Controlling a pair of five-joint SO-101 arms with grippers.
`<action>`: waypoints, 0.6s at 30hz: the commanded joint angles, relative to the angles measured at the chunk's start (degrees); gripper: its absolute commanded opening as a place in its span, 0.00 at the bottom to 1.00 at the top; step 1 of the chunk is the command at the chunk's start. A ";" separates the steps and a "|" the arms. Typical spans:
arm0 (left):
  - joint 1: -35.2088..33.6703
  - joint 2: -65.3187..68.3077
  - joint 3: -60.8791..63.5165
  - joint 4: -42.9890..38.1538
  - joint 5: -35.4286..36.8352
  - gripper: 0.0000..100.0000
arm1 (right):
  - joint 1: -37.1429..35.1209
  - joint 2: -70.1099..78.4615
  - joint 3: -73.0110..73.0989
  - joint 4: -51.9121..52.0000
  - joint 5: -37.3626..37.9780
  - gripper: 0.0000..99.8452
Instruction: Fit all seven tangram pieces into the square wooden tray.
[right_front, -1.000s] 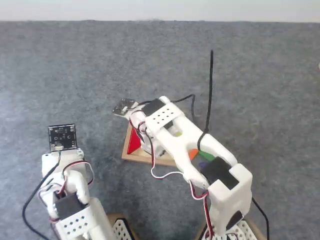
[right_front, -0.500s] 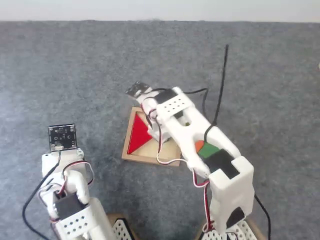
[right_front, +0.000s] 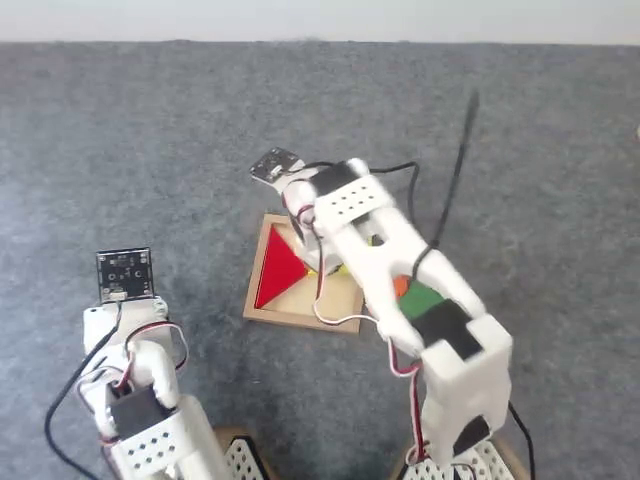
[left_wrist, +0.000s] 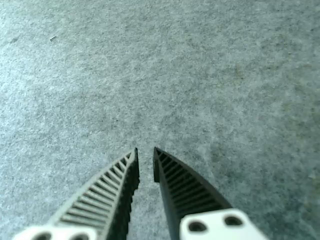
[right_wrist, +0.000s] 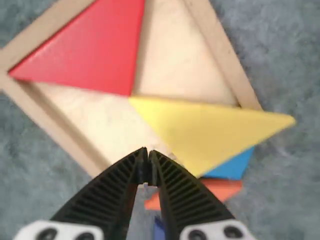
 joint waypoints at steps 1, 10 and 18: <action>-0.26 -0.62 -2.59 0.35 -0.70 0.06 | 3.38 -9.10 -3.52 4.79 13.80 0.01; -0.26 -0.62 -2.51 0.35 -0.70 0.06 | 8.66 -4.09 -3.78 5.67 43.08 0.34; -0.26 -0.62 -2.51 0.26 -0.70 0.06 | 5.41 -1.01 -5.98 13.32 62.86 0.47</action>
